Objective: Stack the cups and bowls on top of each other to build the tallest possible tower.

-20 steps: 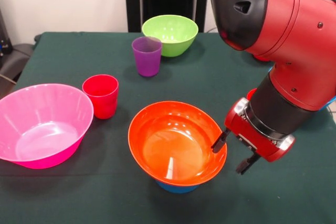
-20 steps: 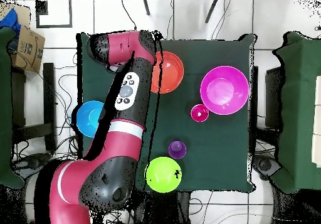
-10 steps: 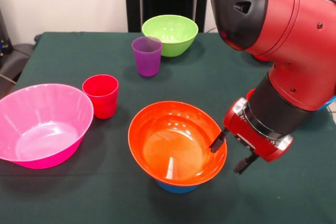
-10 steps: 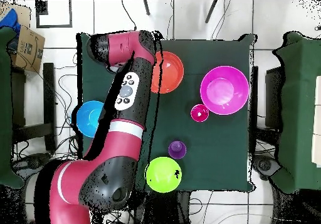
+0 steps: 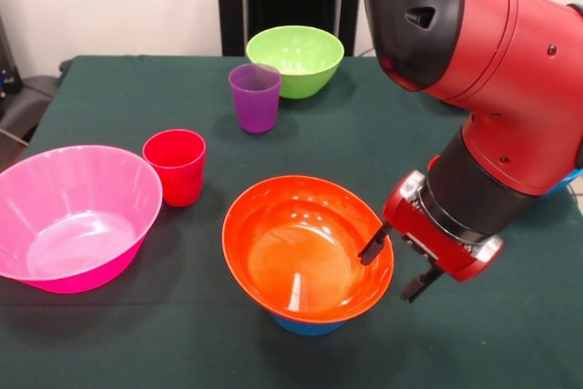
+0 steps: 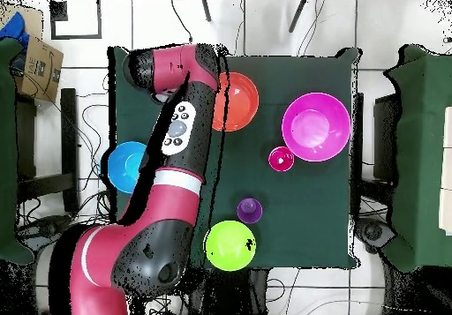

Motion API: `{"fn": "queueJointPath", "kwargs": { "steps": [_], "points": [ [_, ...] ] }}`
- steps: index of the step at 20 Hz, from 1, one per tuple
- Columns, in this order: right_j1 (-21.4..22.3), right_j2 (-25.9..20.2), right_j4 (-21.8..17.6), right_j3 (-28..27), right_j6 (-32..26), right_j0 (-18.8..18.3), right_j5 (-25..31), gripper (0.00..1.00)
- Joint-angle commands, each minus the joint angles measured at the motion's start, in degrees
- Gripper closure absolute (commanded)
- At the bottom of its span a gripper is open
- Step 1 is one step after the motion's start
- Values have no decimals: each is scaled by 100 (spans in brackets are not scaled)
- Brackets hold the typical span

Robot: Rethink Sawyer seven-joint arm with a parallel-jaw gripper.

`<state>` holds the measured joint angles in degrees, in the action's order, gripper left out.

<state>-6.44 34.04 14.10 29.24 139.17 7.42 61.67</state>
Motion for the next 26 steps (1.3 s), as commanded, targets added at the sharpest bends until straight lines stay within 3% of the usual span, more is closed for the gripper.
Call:
{"fn": "queueJointPath", "kwargs": {
  "steps": [1, 12, 26],
  "points": [
    [-289, -376, -518, 47, -814, -67, -37, 0],
    [-399, -203, -573, -54, -585, -14, -77, 0],
    [-388, -312, -434, -66, -586, -37, -11, 0]
  ]
}}
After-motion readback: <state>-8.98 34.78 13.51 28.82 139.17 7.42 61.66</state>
